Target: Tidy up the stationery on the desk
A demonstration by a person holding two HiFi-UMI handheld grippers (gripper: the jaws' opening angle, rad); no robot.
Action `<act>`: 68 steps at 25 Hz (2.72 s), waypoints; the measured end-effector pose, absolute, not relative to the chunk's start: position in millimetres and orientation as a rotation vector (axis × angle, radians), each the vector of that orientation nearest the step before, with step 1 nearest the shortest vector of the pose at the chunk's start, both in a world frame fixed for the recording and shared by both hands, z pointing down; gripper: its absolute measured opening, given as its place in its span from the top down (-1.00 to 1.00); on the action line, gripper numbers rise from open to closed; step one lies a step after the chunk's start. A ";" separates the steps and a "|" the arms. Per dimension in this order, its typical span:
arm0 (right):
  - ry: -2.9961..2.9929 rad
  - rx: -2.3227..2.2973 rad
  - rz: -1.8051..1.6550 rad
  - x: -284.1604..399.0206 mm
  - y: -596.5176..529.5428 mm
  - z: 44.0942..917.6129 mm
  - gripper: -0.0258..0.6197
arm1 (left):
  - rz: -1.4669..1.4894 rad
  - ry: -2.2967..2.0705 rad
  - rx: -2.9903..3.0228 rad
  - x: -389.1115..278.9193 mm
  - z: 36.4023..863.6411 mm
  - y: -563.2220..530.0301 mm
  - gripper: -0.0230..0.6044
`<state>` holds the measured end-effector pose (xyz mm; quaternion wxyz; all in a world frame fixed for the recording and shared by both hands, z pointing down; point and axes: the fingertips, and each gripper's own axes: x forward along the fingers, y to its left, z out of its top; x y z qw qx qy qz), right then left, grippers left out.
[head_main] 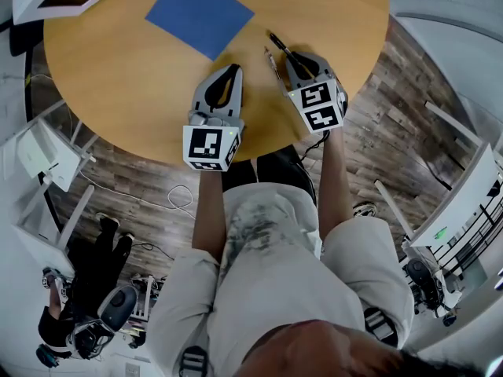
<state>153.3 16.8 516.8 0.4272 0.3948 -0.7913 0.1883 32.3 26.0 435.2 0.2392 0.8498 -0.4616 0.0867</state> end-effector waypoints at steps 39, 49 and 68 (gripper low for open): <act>-2.124 0.821 0.695 122.1 68.9 522.4 0.47 | 0.259 -1.303 2.297 40.0 442.4 57.5 0.87; -2.133 0.832 0.623 116.0 55.3 510.4 0.47 | 0.252 -1.322 2.284 26.9 442.3 50.8 0.87; -2.204 0.788 0.360 54.3 -8.9 489.0 0.48 | 0.220 -1.351 2.241 -12.0 446.8 23.6 0.87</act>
